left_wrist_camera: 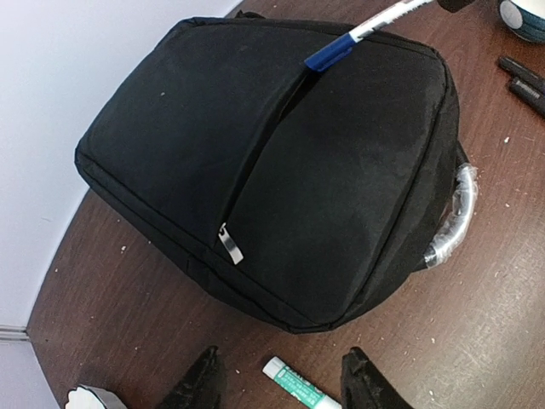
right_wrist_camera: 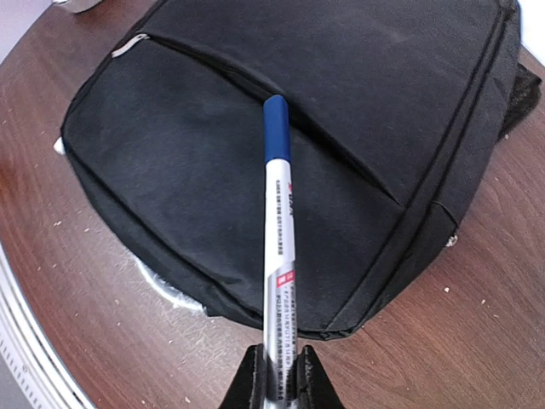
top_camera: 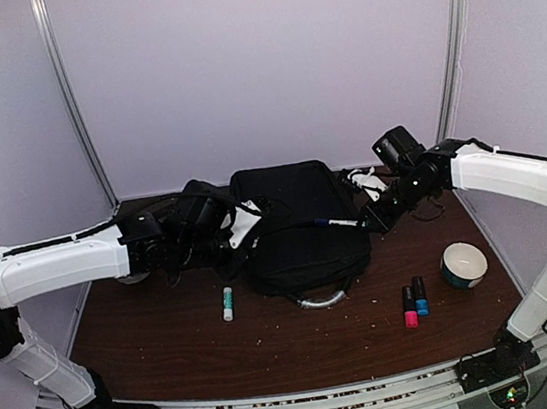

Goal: Pack the student bag
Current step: Place the pen in the second largest pocket of the bag, then adjust the pen in the second largest pocket of the bag.

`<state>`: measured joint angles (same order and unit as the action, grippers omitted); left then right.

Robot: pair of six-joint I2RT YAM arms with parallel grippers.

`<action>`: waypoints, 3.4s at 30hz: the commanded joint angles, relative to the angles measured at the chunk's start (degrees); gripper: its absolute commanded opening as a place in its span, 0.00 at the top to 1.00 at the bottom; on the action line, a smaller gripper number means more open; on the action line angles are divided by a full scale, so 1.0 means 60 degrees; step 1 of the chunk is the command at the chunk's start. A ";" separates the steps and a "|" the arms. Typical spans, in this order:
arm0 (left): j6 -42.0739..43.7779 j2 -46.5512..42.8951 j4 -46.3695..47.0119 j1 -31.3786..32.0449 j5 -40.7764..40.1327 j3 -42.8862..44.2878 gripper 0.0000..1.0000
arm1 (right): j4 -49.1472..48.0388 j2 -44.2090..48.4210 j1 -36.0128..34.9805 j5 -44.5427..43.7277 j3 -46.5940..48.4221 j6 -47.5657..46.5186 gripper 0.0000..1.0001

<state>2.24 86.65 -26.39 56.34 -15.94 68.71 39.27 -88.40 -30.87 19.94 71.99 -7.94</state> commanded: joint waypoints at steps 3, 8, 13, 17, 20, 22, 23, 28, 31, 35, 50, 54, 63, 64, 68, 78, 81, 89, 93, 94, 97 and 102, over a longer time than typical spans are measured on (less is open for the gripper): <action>-0.0525 -0.0508 0.0745 -0.0119 -0.0534 -0.0425 0.52 | -0.0630 -0.0061 -0.0324 -0.0960 -0.0248 0.0881 0.93; -0.0617 -0.0643 0.0899 -0.0203 -0.0564 -0.0638 0.52 | -0.0705 -0.0069 -0.0656 -0.1087 -0.0352 0.1189 0.93; -0.0623 -0.0643 0.0939 -0.0219 -0.0580 -0.0666 0.52 | -0.0968 -0.0099 -0.0836 -0.1132 -0.0707 0.1822 0.93; -0.0619 -0.0669 0.0941 -0.0234 -0.0650 -0.0722 0.52 | -0.1087 -0.0274 -0.0846 -0.0931 -0.0819 0.2447 0.93; -0.0651 -0.0674 0.0945 -0.0249 -0.0664 -0.0739 0.52 | -0.1154 -0.0571 -0.0846 -0.0820 -0.0771 0.2820 0.93; -0.0679 -0.0673 0.0935 -0.0249 -0.0668 -0.0753 0.52 | -0.1176 -0.0880 -0.0844 -0.0850 -0.0633 0.3191 0.93; -0.0694 -0.0687 0.0917 -0.0249 -0.0681 -0.0744 0.52 | -0.1221 -0.0993 -0.0849 -0.0880 -0.0598 0.3438 0.93; -0.0732 -0.0810 0.0773 -0.0249 -0.0802 -0.0773 0.52 | -0.2120 -0.1438 -0.0763 -0.0170 -0.0762 0.4851 0.93; -0.0733 -0.0908 0.0681 -0.0263 -0.0935 -0.0816 0.52 | -0.2743 -0.1691 -0.0690 0.0207 -0.0688 0.5690 0.93; -0.0838 -0.1058 0.0741 -0.0274 -0.1004 -0.0997 0.52 | -0.3046 -0.2481 -0.0484 0.0336 0.0212 0.6397 0.92; -0.1011 -0.0961 0.0883 -0.0306 -0.1005 -0.1132 0.51 | -0.2200 -0.3738 -0.0217 0.1215 0.2117 0.5553 0.54; -0.0991 -0.0868 0.0946 -0.0307 -0.0984 -0.1102 0.51 | -0.1917 -0.2815 -0.0038 0.1487 0.1853 0.5083 0.02; -0.0765 -0.0720 0.0982 -0.0337 -0.1320 -0.0881 0.51 | -0.1109 -0.1800 0.0371 0.0710 0.1070 0.3789 0.00; -0.0763 -0.0748 0.0996 -0.0349 -0.1440 -0.0889 0.51 | -0.0842 -0.1830 0.0432 0.0829 0.1268 0.3401 0.00; -0.0893 -0.0809 0.1103 -0.0484 -0.1648 -0.0947 0.49 | 0.0112 -0.2018 0.0502 0.1969 0.2362 0.0250 0.00; -0.0880 -0.0822 0.1483 -0.0564 -0.1053 -0.1246 0.49 | -0.0012 -0.2399 0.0338 0.0302 0.1982 -0.7548 0.15; -0.0875 -0.0902 0.1508 -0.0561 -0.1119 -0.1343 0.49 | -0.0463 -0.2610 0.0211 -0.0286 0.2038 -0.8178 0.17; -0.0883 -0.0790 0.1367 -0.0561 -0.1232 -0.1294 0.49 | -0.0304 -0.3626 -0.0001 -0.0254 0.3018 -0.8776 0.23; -0.0836 -0.0806 0.1383 -0.0560 -0.1250 -0.1297 0.49 | -0.0272 -0.4044 -0.0055 -0.0185 0.3454 -0.8788 0.23; -0.0821 -0.0788 0.1381 -0.0570 -0.1251 -0.1279 0.49 | -0.0295 -0.4154 -0.0055 -0.0141 0.3584 -0.8698 0.23; -0.0772 -0.0713 0.1307 -0.0560 -0.1256 -0.1193 0.49 | -0.0417 -0.4491 -0.0055 -0.0101 0.3986 -0.8414 0.24; -0.0682 -0.0560 0.1178 -0.0568 -0.1267 -0.1017 0.49 | -0.0595 -0.4984 -0.0055 0.0031 0.4442 -0.8020 0.26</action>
<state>-2.90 82.15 -19.81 53.19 -23.18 60.75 36.69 -116.09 -30.89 19.22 96.07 -58.11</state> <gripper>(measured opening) 0.512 0.746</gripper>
